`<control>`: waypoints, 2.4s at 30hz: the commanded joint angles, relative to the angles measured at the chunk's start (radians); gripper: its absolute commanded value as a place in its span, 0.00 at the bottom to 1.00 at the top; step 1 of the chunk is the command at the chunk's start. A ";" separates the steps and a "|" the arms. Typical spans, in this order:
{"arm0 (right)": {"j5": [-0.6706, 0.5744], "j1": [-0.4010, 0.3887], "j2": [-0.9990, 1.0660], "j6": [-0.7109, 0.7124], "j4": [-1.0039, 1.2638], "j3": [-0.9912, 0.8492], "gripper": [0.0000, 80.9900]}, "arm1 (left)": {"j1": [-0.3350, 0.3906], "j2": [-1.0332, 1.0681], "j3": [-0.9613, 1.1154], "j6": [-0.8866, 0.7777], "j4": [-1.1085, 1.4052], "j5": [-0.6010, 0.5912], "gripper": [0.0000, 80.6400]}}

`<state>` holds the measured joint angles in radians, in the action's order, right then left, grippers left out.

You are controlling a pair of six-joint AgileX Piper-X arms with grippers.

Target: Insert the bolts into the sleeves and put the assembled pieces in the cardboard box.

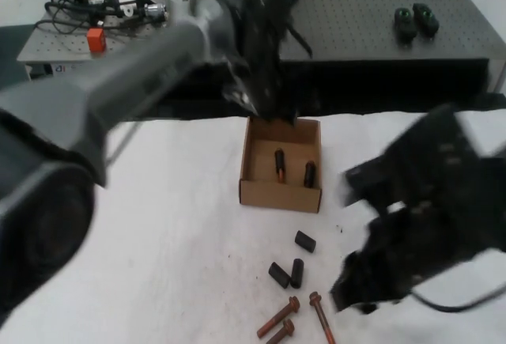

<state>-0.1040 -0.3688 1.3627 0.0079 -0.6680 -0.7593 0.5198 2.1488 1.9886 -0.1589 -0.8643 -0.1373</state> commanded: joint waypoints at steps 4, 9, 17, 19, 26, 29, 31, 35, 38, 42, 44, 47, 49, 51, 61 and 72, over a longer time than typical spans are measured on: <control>0.091 -0.092 0.231 0.014 -0.007 -0.107 0.44 | -0.013 -0.115 -0.107 0.041 -0.004 0.014 0.44; 0.104 -0.103 0.337 0.014 0.002 -0.147 0.44 | -0.013 -0.283 -0.340 0.056 0.098 0.021 0.44; 0.117 -0.103 0.373 0.037 0.014 -0.147 0.02 | -0.007 -0.465 -0.651 0.070 0.189 0.011 0.44; 0.137 -0.093 0.368 0.050 0.015 -0.147 0.05 | 0.000 -0.464 -0.687 0.101 0.189 -0.033 0.44; 0.139 0.035 0.139 0.005 0.005 0.001 0.05 | 0.063 -0.399 -0.707 0.073 0.190 -0.102 0.44; 0.134 0.111 -0.031 0.005 -0.030 0.078 0.05 | 0.102 -0.358 -0.682 0.039 0.159 -0.116 0.44; 0.132 0.158 -0.149 0.005 -0.065 0.116 0.05 | 0.131 -0.327 -0.657 0.038 0.139 -0.121 0.44; 0.131 0.215 -0.330 0.004 -0.122 0.153 0.05 | 0.180 -0.248 -0.576 0.007 0.108 -0.121 0.44; 0.131 0.245 -0.420 0.000 -0.160 0.166 0.05 | 0.210 -0.186 -0.504 0.001 0.066 -0.121 0.44; 0.131 0.269 -0.476 -0.008 -0.210 0.166 0.05 | 0.234 -0.098 -0.413 -0.001 -0.034 -0.121 0.44; 0.131 0.276 -0.482 -0.008 -0.216 0.166 0.05 | 0.243 -0.063 -0.380 -0.001 -0.058 -0.121 0.44; 0.131 0.279 -0.481 -0.008 -0.217 0.166 0.05 | 0.252 -0.039 -0.364 -0.004 -0.073 -0.119 0.44; 0.131 0.279 -0.481 -0.008 -0.220 0.166 0.05 | 0.253 -0.034 -0.364 -0.006 -0.070 -0.100 0.44; 0.131 0.279 -0.481 -0.008 -0.224 0.166 0.05 | 0.253 -0.028 -0.364 -0.016 -0.055 -0.083 0.44; 0.110 0.279 -0.481 -0.008 -0.228 0.166 0.05 | 0.253 -0.006 -0.364 -0.043 -0.069 -0.073 0.44; 0.104 0.279 -0.481 0.007 -0.220 0.166 0.05 | 0.253 0.000 -0.364 -0.043 -0.056 -0.075 0.18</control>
<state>0.0124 -0.0963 0.8891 0.0000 -0.8957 -0.5906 0.7685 2.1476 1.6157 -0.1990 -0.9242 -0.2223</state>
